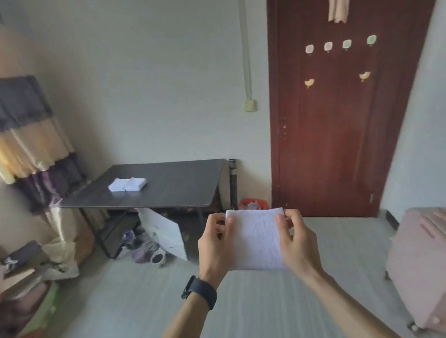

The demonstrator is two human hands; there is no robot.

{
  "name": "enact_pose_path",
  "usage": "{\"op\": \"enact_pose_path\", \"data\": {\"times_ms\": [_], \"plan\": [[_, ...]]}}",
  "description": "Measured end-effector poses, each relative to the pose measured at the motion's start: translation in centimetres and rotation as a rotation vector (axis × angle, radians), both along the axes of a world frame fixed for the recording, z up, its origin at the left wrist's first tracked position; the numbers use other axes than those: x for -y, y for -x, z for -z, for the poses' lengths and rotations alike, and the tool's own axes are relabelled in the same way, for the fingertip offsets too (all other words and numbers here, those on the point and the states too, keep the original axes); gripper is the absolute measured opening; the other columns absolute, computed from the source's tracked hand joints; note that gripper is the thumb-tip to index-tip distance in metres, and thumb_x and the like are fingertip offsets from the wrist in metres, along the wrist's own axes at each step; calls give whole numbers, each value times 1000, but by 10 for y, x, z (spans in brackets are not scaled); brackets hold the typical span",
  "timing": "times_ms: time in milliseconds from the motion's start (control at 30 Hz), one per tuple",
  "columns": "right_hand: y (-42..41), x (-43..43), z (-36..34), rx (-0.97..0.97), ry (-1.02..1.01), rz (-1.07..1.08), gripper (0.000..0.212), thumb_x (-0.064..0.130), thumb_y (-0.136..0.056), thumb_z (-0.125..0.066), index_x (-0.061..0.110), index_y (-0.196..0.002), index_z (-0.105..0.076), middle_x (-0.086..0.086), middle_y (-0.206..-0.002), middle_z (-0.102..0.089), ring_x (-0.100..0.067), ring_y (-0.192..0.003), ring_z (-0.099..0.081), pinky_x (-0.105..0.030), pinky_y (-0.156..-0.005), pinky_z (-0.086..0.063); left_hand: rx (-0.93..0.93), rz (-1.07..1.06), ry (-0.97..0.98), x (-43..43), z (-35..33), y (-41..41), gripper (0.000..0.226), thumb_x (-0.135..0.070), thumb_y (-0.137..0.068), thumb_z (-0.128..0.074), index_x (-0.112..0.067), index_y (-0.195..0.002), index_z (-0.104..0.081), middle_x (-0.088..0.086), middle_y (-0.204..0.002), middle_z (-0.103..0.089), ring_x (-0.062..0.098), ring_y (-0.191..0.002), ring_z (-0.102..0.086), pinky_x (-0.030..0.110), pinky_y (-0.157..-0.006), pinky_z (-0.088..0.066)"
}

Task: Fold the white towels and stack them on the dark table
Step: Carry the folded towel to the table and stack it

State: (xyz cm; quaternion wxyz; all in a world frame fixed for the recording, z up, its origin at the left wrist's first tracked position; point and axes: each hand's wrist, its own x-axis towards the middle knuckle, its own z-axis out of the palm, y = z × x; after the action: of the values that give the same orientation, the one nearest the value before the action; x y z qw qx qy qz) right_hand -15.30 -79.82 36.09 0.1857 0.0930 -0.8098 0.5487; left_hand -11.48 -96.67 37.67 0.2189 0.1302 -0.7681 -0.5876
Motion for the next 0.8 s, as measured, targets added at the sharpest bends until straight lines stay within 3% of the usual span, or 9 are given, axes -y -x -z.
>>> {"op": "enact_pose_path", "data": {"times_ms": [200,267,367,800], "plan": [[48,201,0,-1,59,-175,14,34,-101,-50,28,-90,-55,18,-68,-58,-7,-63,-54,-27,-56,-39,-2,-194,20,186,-12,11,13,-47,-95,-58,-35,-91,-60,-8,-72,-59,-2,-54,-49,15,-49,-40],[60,249,-6,-17,76,-228,14,33,-101,-51,26,-91,-57,13,-66,-59,-7,-64,-56,-24,-56,-40,-19,-238,2,230,-16,18,12,-46,-95,-59,-35,-90,-61,-9,-69,-57,-1,-54,-50,12,-46,-39],[82,308,-8,0,65,-321,12,33,-101,-50,29,-91,-54,7,-70,-63,-6,-70,-58,-14,-55,-39,-25,-305,20,288,-12,34,11,-46,-94,-59,-36,-90,-61,-9,-69,-58,-1,-56,-51,9,-48,-37],[261,536,31,109,66,-492,10,33,-101,-51,28,-94,-57,10,-80,-64,-4,-79,-58,-13,-60,-41,40,-486,12,501,26,189,10,-44,-94,-60,-35,-91,-61,-5,-67,-55,1,-54,-46,11,-49,-36]]}}
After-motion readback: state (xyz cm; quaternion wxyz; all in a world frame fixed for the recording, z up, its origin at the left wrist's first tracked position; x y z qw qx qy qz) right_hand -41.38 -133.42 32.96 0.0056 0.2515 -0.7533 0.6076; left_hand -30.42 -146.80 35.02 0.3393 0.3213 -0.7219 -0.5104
